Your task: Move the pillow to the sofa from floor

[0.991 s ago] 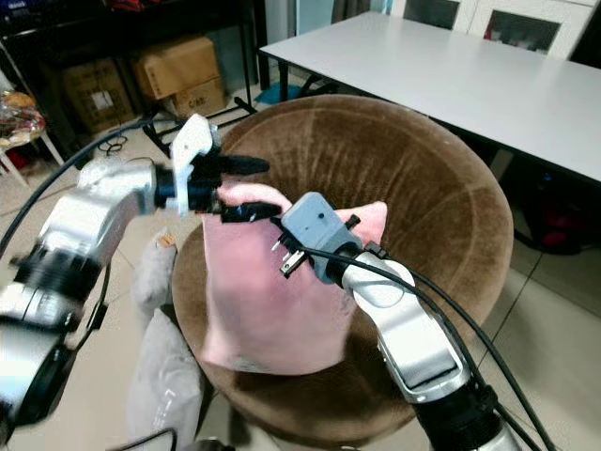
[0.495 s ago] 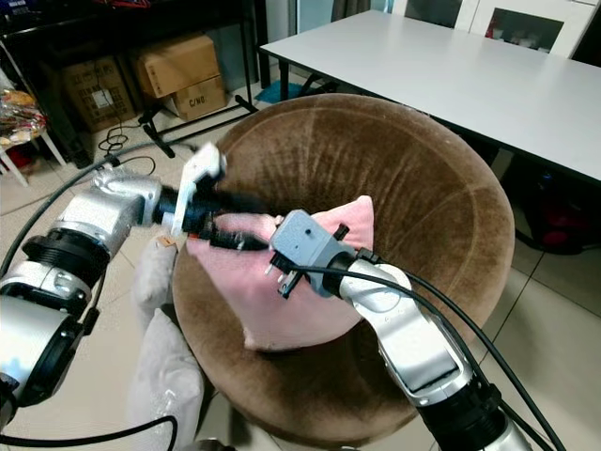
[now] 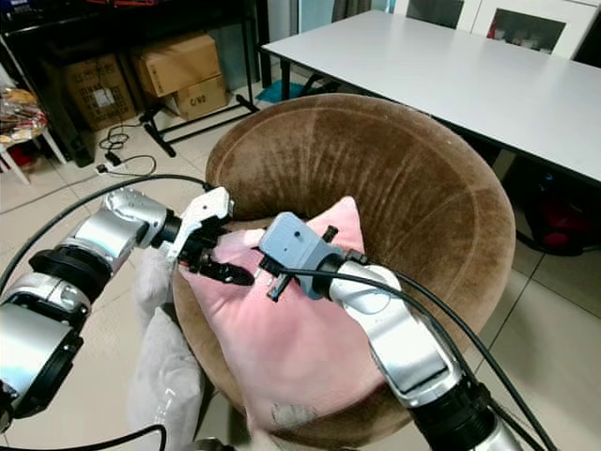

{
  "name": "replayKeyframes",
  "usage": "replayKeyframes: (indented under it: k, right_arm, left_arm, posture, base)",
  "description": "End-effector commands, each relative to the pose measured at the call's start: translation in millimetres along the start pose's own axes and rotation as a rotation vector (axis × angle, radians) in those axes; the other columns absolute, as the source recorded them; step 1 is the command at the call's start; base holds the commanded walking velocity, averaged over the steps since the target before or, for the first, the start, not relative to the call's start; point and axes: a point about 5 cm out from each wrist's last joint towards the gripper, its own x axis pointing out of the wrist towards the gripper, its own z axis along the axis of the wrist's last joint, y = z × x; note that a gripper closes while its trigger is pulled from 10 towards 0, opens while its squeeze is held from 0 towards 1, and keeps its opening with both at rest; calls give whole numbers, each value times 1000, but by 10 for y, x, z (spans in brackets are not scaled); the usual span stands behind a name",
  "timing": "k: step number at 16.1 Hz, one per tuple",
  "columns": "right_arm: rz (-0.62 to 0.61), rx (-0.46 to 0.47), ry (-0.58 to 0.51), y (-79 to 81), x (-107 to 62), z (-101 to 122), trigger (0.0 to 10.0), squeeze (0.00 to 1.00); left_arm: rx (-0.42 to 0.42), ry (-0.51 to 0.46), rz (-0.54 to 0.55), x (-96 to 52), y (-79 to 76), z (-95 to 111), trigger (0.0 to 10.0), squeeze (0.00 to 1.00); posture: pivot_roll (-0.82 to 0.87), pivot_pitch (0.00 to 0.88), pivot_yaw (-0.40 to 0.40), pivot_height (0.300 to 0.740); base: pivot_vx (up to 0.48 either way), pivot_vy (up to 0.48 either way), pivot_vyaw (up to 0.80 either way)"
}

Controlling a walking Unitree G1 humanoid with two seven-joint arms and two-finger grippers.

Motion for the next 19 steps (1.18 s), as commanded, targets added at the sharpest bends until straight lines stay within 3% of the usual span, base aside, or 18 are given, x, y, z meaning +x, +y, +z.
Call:
replayKeyframes:
  k: [1,8,19]
  right_arm:
    - [-35,-56,-80,-98,-10,194,10000,0]
    - [-40,-36,-57,-113,7,148,10000,0]
    - [-21,-18,10,-107,16,0,10000,0]
  left_arm:
    - [-9,44,31,-15,11,-88,0,0]
    - [17,35,121,-21,55,-129,0,0]
    - [39,132,264,-24,87,-326,0,0]
  posture:
    - [-117,0,37,740]
    - [-120,0,38,740]
    - [-113,0,34,740]
  base:
    - [0,0,0]
    - [0,0,0]
    - [0,0,0]
